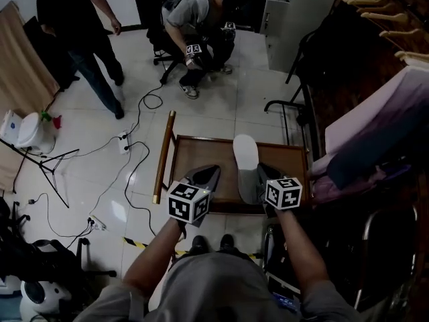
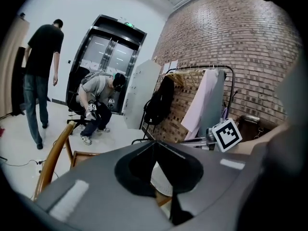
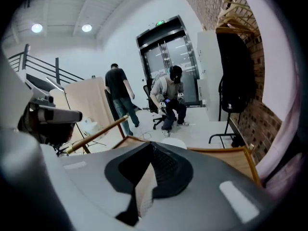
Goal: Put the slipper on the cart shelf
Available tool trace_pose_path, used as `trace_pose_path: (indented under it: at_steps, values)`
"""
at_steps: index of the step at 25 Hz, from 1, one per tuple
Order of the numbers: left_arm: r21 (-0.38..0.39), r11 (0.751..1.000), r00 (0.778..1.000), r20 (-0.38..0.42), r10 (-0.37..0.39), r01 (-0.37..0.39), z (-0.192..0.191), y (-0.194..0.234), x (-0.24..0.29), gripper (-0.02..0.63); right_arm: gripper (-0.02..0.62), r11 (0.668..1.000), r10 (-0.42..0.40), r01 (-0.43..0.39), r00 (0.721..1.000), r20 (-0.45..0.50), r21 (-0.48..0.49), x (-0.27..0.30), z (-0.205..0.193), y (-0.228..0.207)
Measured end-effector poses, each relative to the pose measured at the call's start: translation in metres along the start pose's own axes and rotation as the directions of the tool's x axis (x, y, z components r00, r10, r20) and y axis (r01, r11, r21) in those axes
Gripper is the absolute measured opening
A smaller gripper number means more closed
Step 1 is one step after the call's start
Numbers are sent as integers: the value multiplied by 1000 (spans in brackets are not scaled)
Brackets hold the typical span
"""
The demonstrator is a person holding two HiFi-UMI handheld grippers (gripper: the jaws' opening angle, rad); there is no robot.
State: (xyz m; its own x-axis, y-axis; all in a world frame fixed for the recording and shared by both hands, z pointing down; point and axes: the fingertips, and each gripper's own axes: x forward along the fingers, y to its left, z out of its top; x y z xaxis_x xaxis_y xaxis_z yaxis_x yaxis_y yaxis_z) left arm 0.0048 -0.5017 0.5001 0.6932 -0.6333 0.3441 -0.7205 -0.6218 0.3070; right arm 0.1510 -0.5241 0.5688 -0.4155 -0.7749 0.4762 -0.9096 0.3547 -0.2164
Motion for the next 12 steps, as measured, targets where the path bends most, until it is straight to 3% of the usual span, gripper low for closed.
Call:
trace_pose_path:
  at_steps: [6, 12]
  values:
    - [25, 999, 998, 66, -22, 21, 33, -10, -16, 7, 0, 996, 85, -78, 985, 152, -53, -40, 67, 47]
    - [70, 997, 994, 102, -40, 32, 56, -23, -27, 6, 0, 988, 143, -127, 962, 233, -85, -65, 104, 78]
